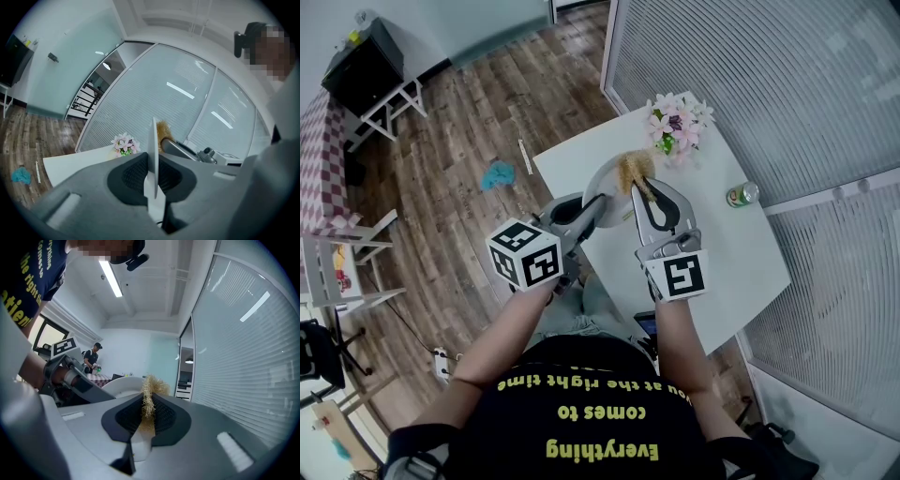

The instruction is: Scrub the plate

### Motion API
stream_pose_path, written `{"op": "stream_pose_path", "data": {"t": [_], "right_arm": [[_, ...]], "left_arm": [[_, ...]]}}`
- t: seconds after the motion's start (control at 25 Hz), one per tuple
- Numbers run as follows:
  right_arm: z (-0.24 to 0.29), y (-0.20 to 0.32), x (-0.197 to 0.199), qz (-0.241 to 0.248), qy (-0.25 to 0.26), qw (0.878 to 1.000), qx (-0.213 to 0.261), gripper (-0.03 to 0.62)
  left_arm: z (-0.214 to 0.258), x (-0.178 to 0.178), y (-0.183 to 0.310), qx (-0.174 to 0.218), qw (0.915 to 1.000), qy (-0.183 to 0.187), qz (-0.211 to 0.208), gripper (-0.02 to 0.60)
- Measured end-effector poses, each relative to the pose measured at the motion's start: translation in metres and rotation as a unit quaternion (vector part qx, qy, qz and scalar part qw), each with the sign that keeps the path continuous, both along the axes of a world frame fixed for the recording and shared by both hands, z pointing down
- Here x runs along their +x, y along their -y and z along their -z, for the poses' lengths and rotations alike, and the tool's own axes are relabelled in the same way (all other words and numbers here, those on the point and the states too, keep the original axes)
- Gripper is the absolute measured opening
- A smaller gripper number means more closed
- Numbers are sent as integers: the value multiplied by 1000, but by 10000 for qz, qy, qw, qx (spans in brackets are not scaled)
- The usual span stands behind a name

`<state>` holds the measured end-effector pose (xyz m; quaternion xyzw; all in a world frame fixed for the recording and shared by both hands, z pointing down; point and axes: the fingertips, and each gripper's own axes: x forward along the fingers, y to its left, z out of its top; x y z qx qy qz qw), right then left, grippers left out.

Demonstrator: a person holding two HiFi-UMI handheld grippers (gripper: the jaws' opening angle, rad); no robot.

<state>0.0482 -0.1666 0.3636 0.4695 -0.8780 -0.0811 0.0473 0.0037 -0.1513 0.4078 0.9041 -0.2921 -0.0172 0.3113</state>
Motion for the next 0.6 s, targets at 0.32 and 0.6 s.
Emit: {"op": "stream_pose_path", "data": {"t": [0.32,0.6], "right_arm": [[1,-11,-22,471,-67,9988,71,34],[3,-18,-33,823,-125,9964,130,34]], "left_arm": [[1,-3,2,-6,10000,-9,47,21],[2,-4,4,5,10000,-8,61,21]]}}
